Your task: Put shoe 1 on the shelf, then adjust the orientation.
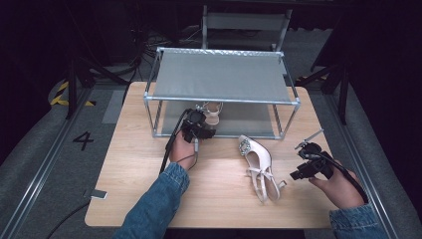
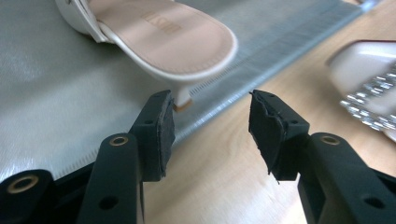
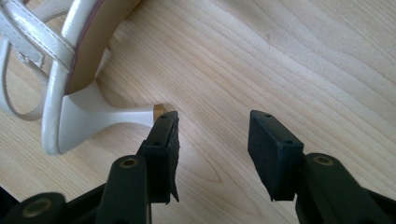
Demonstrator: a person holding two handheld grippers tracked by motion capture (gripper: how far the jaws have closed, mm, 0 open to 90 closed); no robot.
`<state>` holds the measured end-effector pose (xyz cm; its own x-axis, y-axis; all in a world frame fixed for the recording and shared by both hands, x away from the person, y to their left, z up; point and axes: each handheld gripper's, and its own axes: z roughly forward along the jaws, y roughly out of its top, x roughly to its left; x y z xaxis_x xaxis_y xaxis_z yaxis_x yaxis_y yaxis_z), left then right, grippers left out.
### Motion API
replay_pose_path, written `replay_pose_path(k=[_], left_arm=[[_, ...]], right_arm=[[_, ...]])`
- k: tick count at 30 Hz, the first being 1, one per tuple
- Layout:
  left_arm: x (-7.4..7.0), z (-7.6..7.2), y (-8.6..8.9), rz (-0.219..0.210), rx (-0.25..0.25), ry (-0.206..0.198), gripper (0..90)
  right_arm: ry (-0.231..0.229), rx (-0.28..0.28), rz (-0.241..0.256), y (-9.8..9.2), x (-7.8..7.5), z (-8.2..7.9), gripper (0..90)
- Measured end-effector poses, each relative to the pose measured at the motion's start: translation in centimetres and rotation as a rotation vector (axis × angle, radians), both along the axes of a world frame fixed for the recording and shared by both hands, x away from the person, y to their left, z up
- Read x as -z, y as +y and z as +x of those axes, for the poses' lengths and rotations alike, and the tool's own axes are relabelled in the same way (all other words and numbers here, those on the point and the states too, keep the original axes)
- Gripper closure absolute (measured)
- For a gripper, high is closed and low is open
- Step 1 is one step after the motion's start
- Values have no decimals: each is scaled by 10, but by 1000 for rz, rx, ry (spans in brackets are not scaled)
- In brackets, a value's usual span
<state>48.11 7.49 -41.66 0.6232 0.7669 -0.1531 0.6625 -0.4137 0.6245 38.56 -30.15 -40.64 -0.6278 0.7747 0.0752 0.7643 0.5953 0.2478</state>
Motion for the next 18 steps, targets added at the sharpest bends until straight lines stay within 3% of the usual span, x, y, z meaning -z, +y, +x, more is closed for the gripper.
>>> replay_pose_path(k=[9, 18], left_arm=[[-18, -35, 12, -37, 38, 5, 449], [-26, -61, 20, 58, 52, 32, 447]], right_arm=[[-29, -32, 21, 9, -8, -1, 545], [-82, -85, 56, 28, -25, -3, 563]])
